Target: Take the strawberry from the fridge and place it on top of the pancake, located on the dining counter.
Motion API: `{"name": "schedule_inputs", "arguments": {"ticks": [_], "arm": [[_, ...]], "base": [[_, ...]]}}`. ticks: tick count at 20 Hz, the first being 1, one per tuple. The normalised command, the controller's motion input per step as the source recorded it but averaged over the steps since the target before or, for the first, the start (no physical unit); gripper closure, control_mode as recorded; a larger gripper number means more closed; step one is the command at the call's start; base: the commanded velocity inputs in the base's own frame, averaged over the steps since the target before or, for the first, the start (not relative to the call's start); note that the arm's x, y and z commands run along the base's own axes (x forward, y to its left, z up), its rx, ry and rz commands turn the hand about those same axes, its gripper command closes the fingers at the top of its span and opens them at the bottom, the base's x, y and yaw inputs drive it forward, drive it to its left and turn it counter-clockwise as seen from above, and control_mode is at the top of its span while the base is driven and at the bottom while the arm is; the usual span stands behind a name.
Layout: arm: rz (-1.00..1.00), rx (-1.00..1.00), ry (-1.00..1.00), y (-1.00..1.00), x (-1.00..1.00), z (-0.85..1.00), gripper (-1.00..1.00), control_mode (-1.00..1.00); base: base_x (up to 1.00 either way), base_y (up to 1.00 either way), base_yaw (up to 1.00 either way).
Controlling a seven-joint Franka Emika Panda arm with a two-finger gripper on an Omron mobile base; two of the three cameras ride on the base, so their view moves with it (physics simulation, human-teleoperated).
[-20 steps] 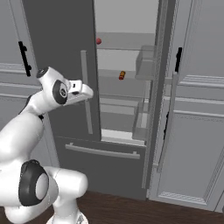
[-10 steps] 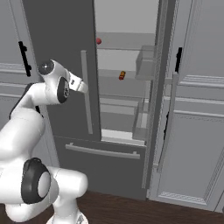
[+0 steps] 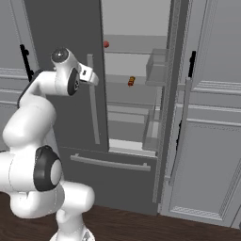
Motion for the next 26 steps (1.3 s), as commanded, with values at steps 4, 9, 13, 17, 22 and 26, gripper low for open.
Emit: {"name": "schedule_inputs", "arguments": {"ticks": [4, 9, 13, 17, 22, 26], "arm": [[0.0, -0.3, -0.03, 0.0, 0.06, -0.6, -1.0, -1.0], [-0.02, -0.08, -0.13, 0.06, 0.22, -0.22, -1.0, -1.0], [0.0, 0.02, -0.02, 0.0, 0.61, 0.0, -1.0, -1.0], [0.0, 0.02, 0.0, 0.0, 0.71, 0.0, -1.0, -1.0], [0.0, 0.0, 0.0, 0.0, 0.68, 0.0, -1.0, -1.0], [0.0, 0.0, 0.0, 0.0, 0.6, 0.0, -1.0, -1.0]], "base": [[0.0, 0.0, 0.0], [0.0, 0.0, 0.0], [0.0, 0.0, 0.0], [0.0, 0.0, 0.0], [0.0, 0.0, 0.0], [0.0, 0.0, 0.0]]}}
